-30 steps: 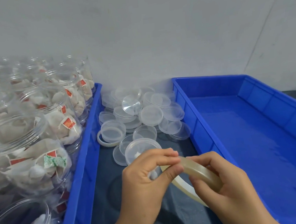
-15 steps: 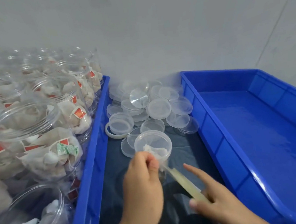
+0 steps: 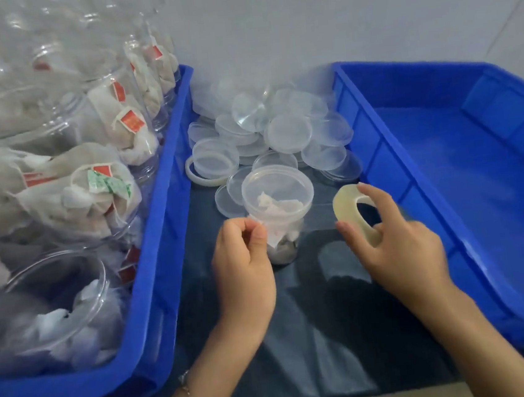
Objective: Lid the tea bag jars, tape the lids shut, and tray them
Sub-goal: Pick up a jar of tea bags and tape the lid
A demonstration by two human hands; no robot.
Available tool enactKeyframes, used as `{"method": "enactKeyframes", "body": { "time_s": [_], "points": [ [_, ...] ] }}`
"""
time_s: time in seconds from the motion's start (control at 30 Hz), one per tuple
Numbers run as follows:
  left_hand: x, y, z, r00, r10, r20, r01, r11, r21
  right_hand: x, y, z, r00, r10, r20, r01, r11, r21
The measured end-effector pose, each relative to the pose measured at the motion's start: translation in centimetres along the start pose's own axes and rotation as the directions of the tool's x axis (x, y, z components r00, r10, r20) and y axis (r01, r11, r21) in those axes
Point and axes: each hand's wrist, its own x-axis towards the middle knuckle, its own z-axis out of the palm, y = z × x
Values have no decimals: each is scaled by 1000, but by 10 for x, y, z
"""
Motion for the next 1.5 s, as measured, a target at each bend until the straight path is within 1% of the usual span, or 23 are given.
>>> {"method": "enactKeyframes", "body": {
  "time_s": [0.2,0.37,0.5,0.57,0.67,0.7,0.77,0.8,0.87,0.93,1.0,1.03,1.1,1.17,1.23,1.33,1.5],
  "points": [
    [5,-4,4,1000,7,-17,-6,1000,10,3,3,8,999,-19,-34,21,998,61],
    [5,-7,5,997,73,-28,-72,997,33,7,5,11,998,-22,-60,26,998,63],
    [6,-12,4,992,117,-53,-116,993,25,10,4,12,999,-6,-47,9,998,64],
    [6,-15,2,992,106,-73,-107,994,-7,11,4,10,999,8,-40,-6,998,61],
    [10,-18,0,997,23,-74,-28,997,-71,11,4,8,999,21,-25,-20,998,53],
    [12,-19,-1,998,-26,-56,18,991,-132,11,4,7,999,24,-23,-23,998,51],
    [20,-21,-3,992,-104,73,121,946,-301,10,3,6,999,24,-22,-23,998,51],
    [23,-22,-5,982,-106,158,158,916,-370,10,3,5,1000,25,-19,-24,999,49],
    [28,-22,-8,954,-58,293,192,870,-455,10,2,4,1000,29,-3,-29,999,43],
    [30,-22,-8,925,8,381,189,858,-477,12,2,3,999,33,16,-34,999,37],
    [30,-19,-4,901,42,432,164,888,-429,13,0,0,999,17,33,-18,999,29],
    [29,-15,-1,902,46,429,137,912,-386,14,-1,-1,999,-1,46,1,1000,10],
    [32,-11,5,929,38,367,91,940,-328,15,-3,-4,996,-42,82,48,997,-63],
    [36,-7,4,957,15,289,84,941,-327,18,-1,-7,994,-47,103,60,990,-124],
    [40,-3,0,967,-16,255,114,921,-373,22,1,-11,993,-23,115,42,985,-166],
    [40,-4,-8,964,-51,261,168,878,-448,25,0,-11,989,-40,144,68,978,-197],
    [35,-5,-19,939,-142,312,289,817,-499,33,-11,-10,983,-88,162,114,980,-164]
  ]
}}
